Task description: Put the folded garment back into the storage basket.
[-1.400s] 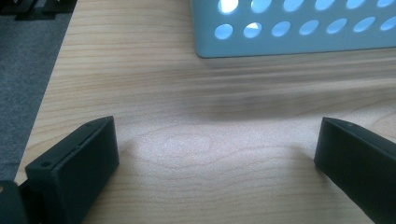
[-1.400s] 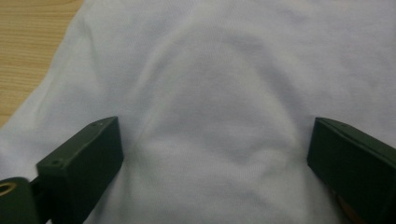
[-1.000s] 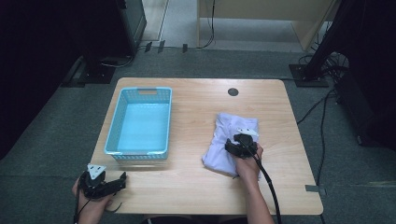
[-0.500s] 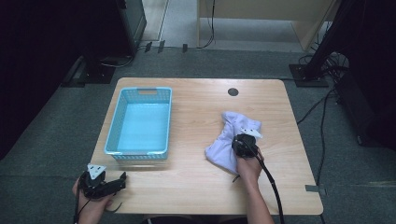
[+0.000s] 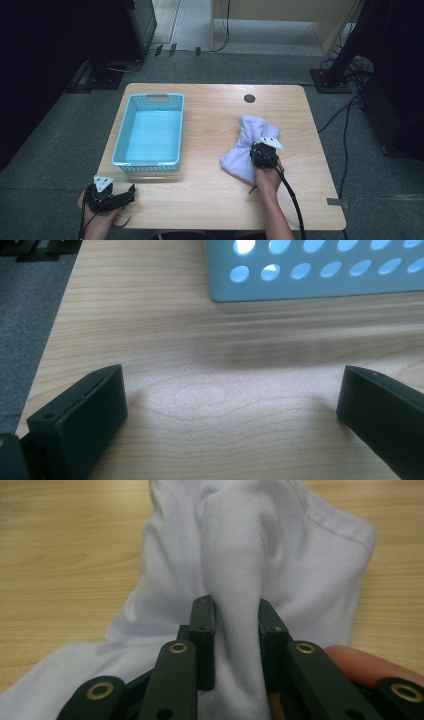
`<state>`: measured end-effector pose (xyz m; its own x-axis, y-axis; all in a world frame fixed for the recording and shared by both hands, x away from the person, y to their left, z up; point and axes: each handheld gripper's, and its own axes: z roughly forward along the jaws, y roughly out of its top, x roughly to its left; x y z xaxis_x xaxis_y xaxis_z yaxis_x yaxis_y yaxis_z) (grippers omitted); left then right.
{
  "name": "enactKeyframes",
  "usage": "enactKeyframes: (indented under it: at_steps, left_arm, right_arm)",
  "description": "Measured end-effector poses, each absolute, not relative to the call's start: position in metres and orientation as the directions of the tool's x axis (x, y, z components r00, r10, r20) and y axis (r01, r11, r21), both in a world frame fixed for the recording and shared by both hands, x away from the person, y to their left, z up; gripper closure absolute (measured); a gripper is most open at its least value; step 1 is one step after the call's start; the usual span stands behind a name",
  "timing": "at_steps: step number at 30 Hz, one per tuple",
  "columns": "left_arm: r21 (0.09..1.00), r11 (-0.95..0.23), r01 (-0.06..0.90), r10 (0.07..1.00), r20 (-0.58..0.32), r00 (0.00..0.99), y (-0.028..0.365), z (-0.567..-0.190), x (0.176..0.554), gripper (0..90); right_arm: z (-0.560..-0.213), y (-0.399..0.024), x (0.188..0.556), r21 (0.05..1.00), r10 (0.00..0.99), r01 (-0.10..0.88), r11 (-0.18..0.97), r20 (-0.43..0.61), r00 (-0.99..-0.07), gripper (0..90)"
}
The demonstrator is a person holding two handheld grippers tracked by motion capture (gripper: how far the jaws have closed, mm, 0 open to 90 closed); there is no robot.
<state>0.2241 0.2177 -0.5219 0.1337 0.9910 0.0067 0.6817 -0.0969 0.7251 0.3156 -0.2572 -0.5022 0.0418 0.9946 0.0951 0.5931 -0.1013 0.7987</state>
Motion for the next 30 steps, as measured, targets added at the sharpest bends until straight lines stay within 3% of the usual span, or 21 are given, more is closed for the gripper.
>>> enactKeyframes:
  at_steps: [30]
  left_arm:
    - [0.725,-0.097,0.682,0.991,0.007,0.133,0.218,-0.522,0.224,0.0]
  right_arm:
    - [-0.474,-0.258,0.305,0.904,0.993,0.412,-0.116,0.099,0.062,75.5]
